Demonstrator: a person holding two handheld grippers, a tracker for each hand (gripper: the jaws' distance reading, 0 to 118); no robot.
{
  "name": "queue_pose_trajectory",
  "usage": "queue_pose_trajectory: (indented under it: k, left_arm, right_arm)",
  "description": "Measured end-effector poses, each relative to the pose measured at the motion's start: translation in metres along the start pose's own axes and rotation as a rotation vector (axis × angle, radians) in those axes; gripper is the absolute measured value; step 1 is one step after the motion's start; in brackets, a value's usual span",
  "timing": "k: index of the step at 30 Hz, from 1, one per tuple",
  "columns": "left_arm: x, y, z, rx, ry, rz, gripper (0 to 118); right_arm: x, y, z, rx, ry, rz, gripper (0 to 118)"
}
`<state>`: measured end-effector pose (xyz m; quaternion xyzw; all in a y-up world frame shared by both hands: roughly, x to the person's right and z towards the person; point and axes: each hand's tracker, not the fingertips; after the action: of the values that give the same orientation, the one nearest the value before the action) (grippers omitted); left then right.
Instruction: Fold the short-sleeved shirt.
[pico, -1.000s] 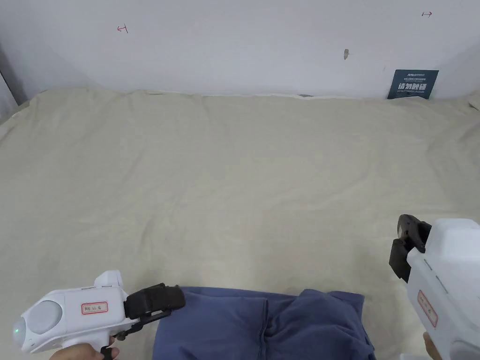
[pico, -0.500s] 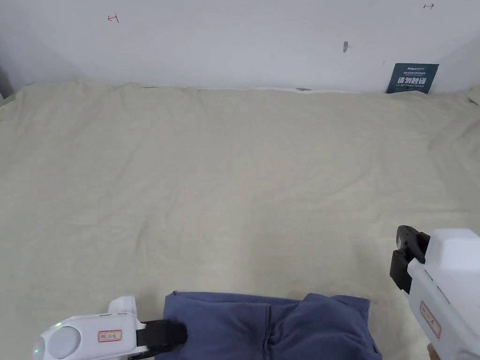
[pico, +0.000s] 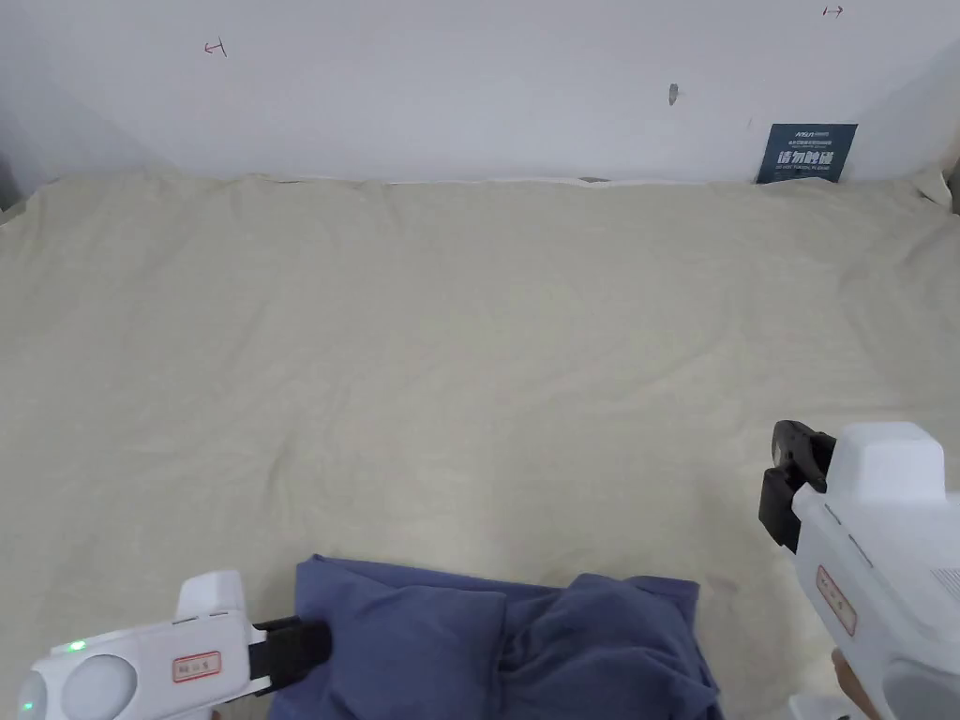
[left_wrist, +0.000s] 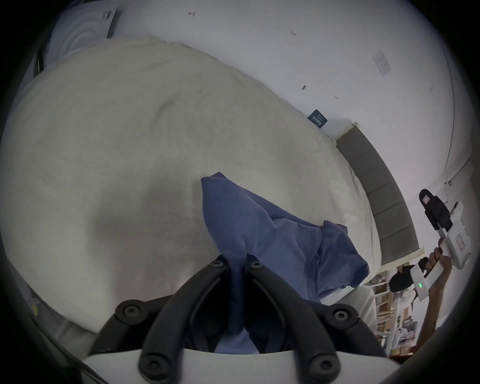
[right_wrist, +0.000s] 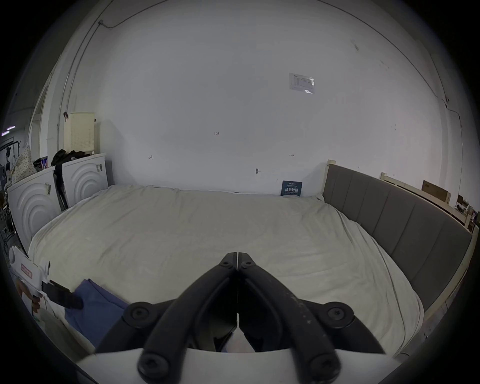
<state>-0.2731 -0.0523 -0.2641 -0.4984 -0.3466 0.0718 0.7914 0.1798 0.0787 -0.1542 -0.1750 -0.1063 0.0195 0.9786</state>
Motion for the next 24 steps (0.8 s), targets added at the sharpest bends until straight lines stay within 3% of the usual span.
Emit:
queue_pose_trajectory:
  k: [5, 8, 11, 16, 21, 24]
  left_arm:
    - [-0.013, 0.002, 0.040, 0.038, 0.094, 0.069, 11]
    - [0.006, 0.012, 0.053, 0.056, 0.188, 0.002, 11]
    - [0.044, 0.027, 0.050, 0.045, 0.143, -0.017, 11]
    - [0.114, 0.054, 0.021, -0.011, 0.033, -0.166, 11]
    - [0.181, 0.067, -0.033, -0.104, -0.044, -0.277, 11]
    - [0.204, 0.069, -0.076, -0.169, -0.047, -0.276, 11]
  right_arm:
    - [0.003, 0.001, 0.006, 0.018, 0.014, -0.006, 2]
    - [0.004, 0.002, 0.010, 0.028, 0.022, -0.007, 2]
    - [0.006, 0.003, 0.014, 0.039, 0.026, -0.014, 2]
    - [0.014, 0.003, 0.022, 0.056, 0.023, -0.030, 2]
    - [0.028, 0.001, 0.031, 0.064, 0.007, -0.042, 2]
    - [0.036, 0.000, 0.035, 0.064, -0.010, -0.051, 2]
